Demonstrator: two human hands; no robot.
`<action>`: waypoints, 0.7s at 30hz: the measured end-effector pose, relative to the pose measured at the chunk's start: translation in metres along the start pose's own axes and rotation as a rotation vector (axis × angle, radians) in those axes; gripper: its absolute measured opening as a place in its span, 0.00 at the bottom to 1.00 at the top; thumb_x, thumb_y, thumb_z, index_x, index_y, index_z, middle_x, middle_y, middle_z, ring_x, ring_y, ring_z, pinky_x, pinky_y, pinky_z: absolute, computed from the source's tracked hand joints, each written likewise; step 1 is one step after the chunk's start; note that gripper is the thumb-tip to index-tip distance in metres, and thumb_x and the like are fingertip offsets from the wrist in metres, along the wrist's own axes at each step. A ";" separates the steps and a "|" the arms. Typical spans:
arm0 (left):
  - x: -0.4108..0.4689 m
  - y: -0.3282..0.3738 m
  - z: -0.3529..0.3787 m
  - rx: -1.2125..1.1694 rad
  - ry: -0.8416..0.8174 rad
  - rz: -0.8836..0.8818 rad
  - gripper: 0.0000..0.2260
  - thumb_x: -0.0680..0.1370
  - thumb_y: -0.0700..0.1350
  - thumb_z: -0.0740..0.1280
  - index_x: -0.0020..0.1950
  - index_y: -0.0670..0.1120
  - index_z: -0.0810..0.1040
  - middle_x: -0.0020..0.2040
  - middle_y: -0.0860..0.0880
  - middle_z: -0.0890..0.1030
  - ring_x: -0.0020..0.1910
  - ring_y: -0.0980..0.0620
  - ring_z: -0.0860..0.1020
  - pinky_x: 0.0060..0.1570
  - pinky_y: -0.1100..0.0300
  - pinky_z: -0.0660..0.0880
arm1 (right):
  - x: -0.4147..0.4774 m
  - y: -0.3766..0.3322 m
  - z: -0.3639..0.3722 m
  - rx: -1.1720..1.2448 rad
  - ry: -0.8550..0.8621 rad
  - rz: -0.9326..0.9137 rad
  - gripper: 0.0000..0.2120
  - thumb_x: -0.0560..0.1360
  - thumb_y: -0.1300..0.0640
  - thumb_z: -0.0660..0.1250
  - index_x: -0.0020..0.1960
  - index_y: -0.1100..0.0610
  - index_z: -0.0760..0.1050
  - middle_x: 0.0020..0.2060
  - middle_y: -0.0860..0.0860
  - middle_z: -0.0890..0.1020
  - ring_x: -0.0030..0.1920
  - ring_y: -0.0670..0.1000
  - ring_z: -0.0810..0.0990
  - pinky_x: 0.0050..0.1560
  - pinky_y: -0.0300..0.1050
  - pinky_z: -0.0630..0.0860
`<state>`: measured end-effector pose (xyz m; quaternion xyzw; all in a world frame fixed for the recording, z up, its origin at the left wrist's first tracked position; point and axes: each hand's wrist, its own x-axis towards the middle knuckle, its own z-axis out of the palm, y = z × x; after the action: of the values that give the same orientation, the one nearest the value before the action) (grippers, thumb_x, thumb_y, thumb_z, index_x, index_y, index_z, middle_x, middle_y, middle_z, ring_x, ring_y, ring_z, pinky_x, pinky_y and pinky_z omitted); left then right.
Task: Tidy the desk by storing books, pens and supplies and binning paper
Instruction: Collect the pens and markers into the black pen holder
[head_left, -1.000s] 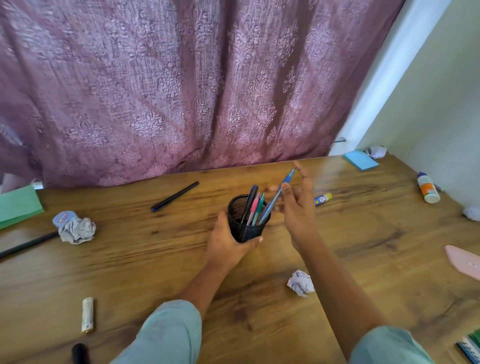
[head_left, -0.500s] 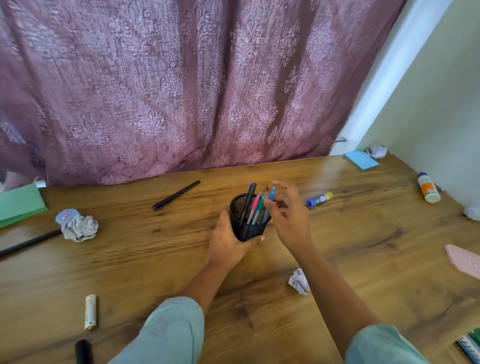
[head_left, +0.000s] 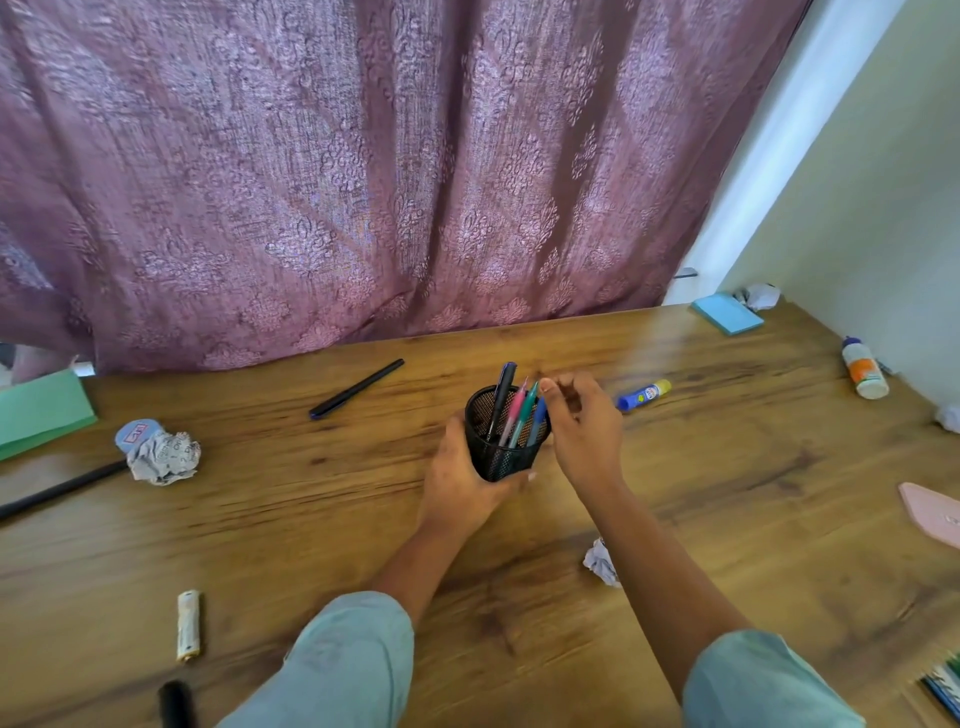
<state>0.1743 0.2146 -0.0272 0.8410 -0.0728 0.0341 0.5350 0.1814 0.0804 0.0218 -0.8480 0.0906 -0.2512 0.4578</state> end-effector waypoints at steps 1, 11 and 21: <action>0.000 0.000 0.000 -0.001 -0.001 0.002 0.41 0.61 0.56 0.79 0.68 0.49 0.64 0.61 0.54 0.75 0.56 0.61 0.71 0.53 0.66 0.70 | 0.001 0.002 0.001 -0.010 0.005 -0.003 0.07 0.78 0.53 0.64 0.43 0.53 0.75 0.36 0.47 0.79 0.38 0.45 0.77 0.36 0.31 0.68; 0.001 -0.003 0.001 -0.006 0.004 0.016 0.40 0.60 0.56 0.79 0.67 0.49 0.65 0.55 0.60 0.72 0.55 0.60 0.73 0.52 0.66 0.70 | 0.019 0.036 -0.010 0.001 -0.078 0.241 0.12 0.81 0.51 0.57 0.54 0.55 0.77 0.50 0.56 0.81 0.52 0.59 0.79 0.52 0.56 0.74; 0.001 -0.002 0.001 0.004 0.002 -0.001 0.41 0.60 0.55 0.80 0.68 0.50 0.64 0.56 0.60 0.72 0.55 0.63 0.71 0.52 0.68 0.68 | 0.051 0.109 -0.040 -0.792 -0.292 0.355 0.26 0.79 0.47 0.58 0.74 0.51 0.59 0.69 0.60 0.65 0.68 0.61 0.66 0.67 0.52 0.60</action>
<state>0.1758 0.2146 -0.0288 0.8422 -0.0718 0.0346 0.5332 0.2136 -0.0301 -0.0322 -0.9556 0.2580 0.0071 0.1424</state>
